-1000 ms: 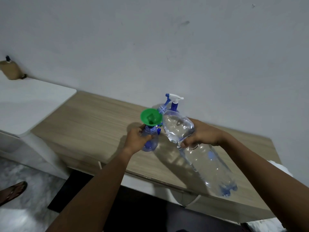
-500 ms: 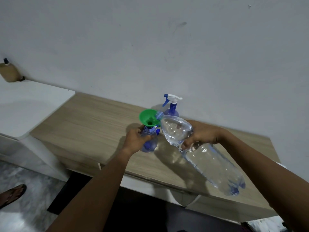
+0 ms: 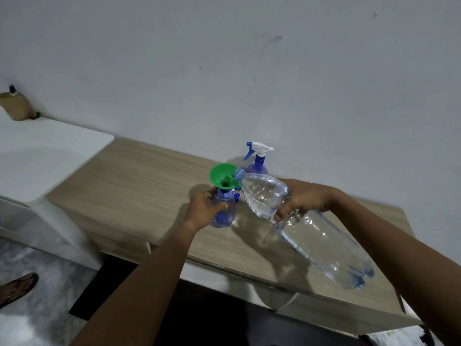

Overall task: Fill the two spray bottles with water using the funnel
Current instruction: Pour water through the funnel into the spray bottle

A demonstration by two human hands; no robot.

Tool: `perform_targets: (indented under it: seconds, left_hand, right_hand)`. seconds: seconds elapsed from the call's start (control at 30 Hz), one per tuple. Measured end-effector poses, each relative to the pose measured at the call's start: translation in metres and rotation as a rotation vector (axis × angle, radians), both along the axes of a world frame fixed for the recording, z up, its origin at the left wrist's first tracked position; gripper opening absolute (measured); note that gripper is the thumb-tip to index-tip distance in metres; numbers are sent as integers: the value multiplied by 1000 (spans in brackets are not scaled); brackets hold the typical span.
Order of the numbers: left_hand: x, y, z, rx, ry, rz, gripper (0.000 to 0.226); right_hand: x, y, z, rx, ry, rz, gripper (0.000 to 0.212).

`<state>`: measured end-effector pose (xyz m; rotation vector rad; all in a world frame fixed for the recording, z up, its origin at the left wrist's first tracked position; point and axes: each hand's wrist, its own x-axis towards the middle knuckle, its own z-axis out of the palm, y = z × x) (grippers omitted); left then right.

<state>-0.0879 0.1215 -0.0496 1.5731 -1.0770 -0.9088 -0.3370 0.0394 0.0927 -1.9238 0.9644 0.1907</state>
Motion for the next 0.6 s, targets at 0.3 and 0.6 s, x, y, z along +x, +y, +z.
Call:
perform_targets:
  seconds: [0.3, 0.6]
  left_hand:
    - [3, -1, -5, 0, 9, -8, 39]
    - [4, -1, -7, 9, 39, -13, 42]
  right_hand:
    - [-1, -4, 2, -11, 48, -4, 68]
    - [-1, -5, 5, -33, 72, 4, 64]
